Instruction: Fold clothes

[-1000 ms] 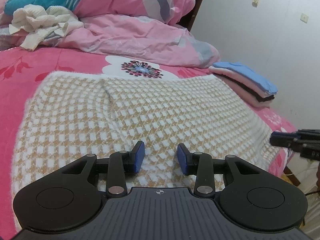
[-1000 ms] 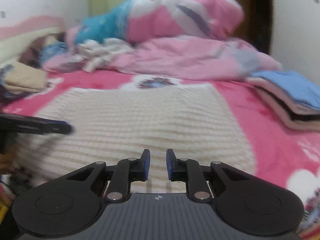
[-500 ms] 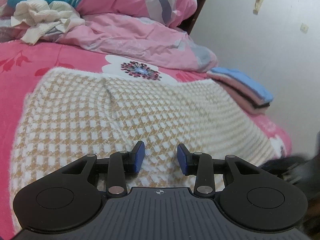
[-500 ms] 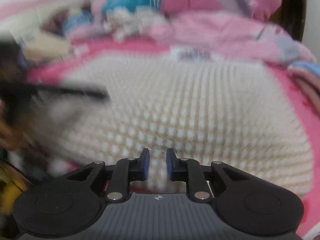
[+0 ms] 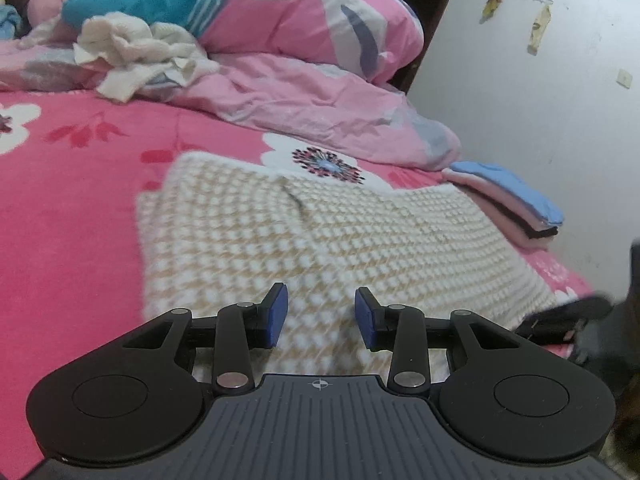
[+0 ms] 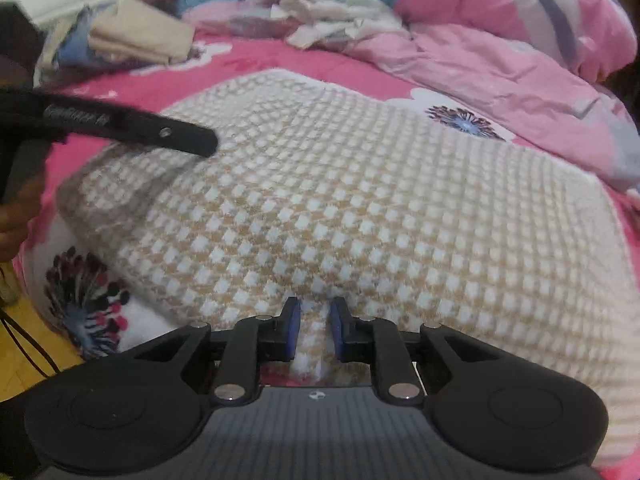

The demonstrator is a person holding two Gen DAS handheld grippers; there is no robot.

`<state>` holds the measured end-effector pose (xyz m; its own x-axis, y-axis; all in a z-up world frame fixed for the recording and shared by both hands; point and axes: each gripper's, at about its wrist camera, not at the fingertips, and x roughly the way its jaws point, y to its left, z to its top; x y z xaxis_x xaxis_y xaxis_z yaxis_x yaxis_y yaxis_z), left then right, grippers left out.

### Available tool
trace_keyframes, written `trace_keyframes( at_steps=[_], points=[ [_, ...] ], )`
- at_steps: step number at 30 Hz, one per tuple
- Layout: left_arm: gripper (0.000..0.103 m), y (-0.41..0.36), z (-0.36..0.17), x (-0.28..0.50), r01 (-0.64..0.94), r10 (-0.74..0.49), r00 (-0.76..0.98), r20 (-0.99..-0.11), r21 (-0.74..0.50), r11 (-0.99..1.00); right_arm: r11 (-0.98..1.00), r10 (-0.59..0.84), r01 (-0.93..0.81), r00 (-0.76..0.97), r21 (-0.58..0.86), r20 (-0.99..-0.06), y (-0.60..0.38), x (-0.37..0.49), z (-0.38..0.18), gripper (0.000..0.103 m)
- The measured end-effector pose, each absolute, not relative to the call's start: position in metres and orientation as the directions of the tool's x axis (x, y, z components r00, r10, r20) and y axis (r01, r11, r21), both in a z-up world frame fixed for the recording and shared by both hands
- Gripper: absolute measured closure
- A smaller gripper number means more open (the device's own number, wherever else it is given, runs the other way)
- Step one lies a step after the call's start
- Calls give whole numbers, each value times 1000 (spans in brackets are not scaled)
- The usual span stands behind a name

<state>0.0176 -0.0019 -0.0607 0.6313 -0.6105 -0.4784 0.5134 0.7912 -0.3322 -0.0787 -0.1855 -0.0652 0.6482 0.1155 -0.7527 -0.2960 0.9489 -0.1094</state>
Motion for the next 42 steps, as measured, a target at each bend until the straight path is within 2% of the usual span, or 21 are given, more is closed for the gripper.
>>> trace_keyframes(
  at_steps=[2,5,9,13,16,18,21,24,28,32,35,38,42],
  points=[
    [66,7,-60,9,516,-595,646,-478,-301,802,937,111,-317,664,-144,-739,-176,-86,-47,85],
    [66,16,-63,-1,520,-579,658,-481,-266,812,915,209,-395,646,-87,-734,-164,-86,-38,86],
    [66,18,-66,-14,535,-560,673,-484,-204,820,888,143,-426,613,-172,-777,-147,-64,-86,85],
    [66,17,-65,-26,543,-527,698,-485,-121,831,906,136,-399,591,-142,-796,-149,-63,-59,86],
    [66,20,-68,-33,547,-516,705,-487,-90,832,870,186,-468,605,-157,-774,-128,-72,-41,86],
    [66,23,-70,-37,547,-511,708,-488,-80,833,852,197,-500,581,-155,-790,-114,-64,-54,86],
    [66,27,-74,-40,543,-508,708,-491,-82,836,837,176,-516,570,-183,-803,-102,-49,-86,86],
    [66,31,-75,-45,536,-498,720,-483,-69,841,859,180,-493,538,-135,-823,-106,-41,-69,88],
    [66,38,-79,-48,522,-489,726,-484,-74,850,820,240,-558,536,-127,-809,-89,-46,-44,88],
    [66,46,-84,-45,507,-482,717,-504,-99,857,776,202,-608,495,-170,-845,-64,-31,-86,87],
    [66,56,-87,-44,494,-492,710,-505,-141,858,791,208,-597,465,-131,-861,-65,-22,-69,89],
    [66,64,-89,-43,483,-508,701,-500,-190,855,773,269,-626,475,-106,-838,-56,-28,-46,89],
    [66,66,-91,-41,471,-508,692,-514,-211,856,728,265,-676,433,-115,-862,-33,-23,-75,88]
  ],
)
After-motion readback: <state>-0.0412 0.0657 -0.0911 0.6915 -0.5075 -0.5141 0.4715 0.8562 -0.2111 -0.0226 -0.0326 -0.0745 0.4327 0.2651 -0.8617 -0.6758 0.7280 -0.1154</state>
